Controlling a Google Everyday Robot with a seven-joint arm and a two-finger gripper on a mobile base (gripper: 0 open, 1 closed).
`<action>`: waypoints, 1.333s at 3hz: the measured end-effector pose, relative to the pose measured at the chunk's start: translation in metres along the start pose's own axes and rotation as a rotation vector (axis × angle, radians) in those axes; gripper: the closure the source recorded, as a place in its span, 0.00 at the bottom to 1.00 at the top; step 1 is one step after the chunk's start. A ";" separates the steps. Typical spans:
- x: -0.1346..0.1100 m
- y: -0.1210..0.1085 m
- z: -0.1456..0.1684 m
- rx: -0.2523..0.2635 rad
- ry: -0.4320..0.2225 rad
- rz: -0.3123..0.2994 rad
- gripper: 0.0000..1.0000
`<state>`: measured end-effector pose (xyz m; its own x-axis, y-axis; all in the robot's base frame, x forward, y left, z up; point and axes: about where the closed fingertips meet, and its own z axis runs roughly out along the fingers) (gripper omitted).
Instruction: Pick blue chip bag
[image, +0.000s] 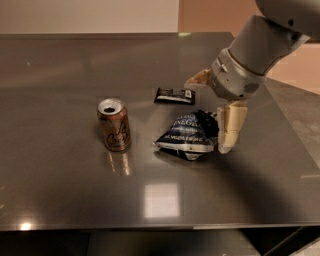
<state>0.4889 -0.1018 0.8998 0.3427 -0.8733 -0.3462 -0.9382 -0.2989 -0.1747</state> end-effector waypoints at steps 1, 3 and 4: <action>-0.006 0.005 0.023 -0.042 0.000 -0.040 0.00; -0.004 0.009 0.044 -0.084 0.031 -0.094 0.17; -0.002 0.008 0.043 -0.088 0.034 -0.103 0.39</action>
Offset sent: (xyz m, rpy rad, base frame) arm -0.0129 0.0225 -0.0529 -0.0837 0.0441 0.1523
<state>0.4827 -0.0858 0.8596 0.4368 -0.8485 -0.2988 -0.8994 -0.4187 -0.1257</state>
